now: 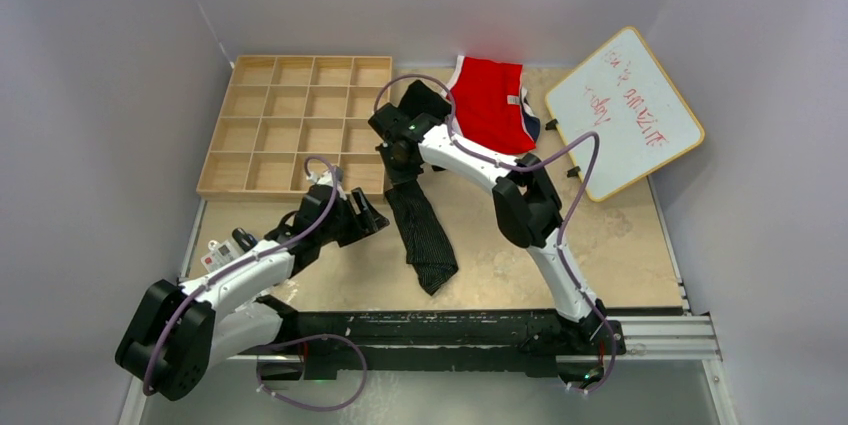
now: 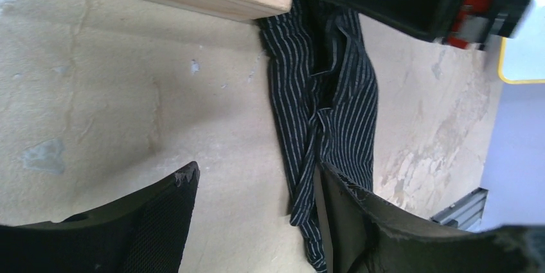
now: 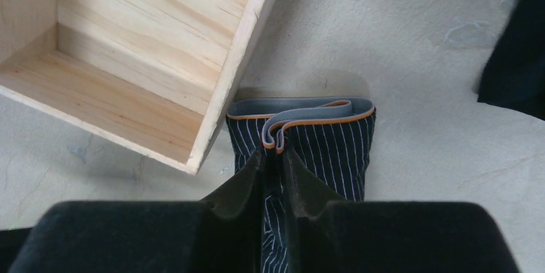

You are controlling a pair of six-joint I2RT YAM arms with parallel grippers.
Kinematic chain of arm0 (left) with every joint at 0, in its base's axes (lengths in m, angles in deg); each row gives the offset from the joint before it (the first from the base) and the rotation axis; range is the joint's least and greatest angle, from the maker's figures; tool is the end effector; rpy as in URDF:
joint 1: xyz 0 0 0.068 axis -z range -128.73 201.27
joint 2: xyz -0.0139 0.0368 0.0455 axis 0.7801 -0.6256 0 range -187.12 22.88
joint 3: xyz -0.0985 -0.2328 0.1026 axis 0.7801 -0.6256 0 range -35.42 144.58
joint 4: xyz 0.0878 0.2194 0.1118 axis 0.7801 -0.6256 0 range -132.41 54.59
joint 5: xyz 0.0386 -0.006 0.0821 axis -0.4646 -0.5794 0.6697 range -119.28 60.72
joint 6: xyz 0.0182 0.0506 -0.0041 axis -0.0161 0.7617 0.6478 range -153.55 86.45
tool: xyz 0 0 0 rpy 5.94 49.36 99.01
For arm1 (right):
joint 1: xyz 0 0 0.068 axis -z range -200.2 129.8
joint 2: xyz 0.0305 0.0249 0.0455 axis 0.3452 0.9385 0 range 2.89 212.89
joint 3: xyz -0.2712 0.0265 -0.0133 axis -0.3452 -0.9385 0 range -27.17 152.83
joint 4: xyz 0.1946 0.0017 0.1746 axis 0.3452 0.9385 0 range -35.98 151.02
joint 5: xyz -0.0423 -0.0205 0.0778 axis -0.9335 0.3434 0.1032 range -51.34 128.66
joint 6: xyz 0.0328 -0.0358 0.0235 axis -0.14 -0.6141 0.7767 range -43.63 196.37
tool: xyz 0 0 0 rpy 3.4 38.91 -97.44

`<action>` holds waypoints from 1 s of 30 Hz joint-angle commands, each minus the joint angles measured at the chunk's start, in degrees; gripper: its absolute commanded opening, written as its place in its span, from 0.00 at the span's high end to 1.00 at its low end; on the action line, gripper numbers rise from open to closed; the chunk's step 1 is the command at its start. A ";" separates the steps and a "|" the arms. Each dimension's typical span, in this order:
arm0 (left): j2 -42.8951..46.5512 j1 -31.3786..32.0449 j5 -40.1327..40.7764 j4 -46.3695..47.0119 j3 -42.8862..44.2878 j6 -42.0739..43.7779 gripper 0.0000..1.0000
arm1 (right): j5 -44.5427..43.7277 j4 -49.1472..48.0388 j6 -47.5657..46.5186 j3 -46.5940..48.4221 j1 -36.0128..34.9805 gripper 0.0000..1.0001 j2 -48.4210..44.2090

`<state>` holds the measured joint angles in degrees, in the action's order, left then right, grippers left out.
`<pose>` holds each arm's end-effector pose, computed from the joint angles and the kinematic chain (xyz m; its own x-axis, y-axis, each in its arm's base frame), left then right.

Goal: Roll the underwear
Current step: Fold the underwear at the center of the board.

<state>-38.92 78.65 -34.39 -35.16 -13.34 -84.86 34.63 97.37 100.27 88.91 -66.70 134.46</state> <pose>0.1820 -0.0978 0.1662 -0.7579 -0.4831 -0.4384 -0.1160 0.7612 -0.6381 0.3487 0.3640 0.2095 -0.8215 -0.2787 -0.4974 -0.4001 0.9034 0.1546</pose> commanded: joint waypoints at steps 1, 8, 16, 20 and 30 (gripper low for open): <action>-0.04 -0.48 -3.35 3.88 2.29 1.85 0.37 | 2.37 -0.73 -1.23 -0.27 0.13 0.83 1.53; 1.68 -1.13 -1.29 1.52 2.31 1.58 0.37 | 7.08 -2.22 -0.70 -1.51 1.89 0.80 1.45; 2.11 -1.36 -3.97 2.51 2.30 2.38 0.38 | 12.18 -7.24 0.22 -7.43 3.52 0.60 -5.98; 2.77 -1.36 -8.28 4.53 1.20 3.56 0.38 | 13.73 -9.16 1.05 -11.07 4.97 0.54 -10.99; 0.66 -1.36 -16.99 7.31 -1.21 4.66 0.38 | 12.90 -13.44 0.76 -21.41 6.75 0.51 -19.42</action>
<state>-37.41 77.64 -46.06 -31.62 -13.45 -81.86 48.22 85.81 100.81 70.87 -60.38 117.85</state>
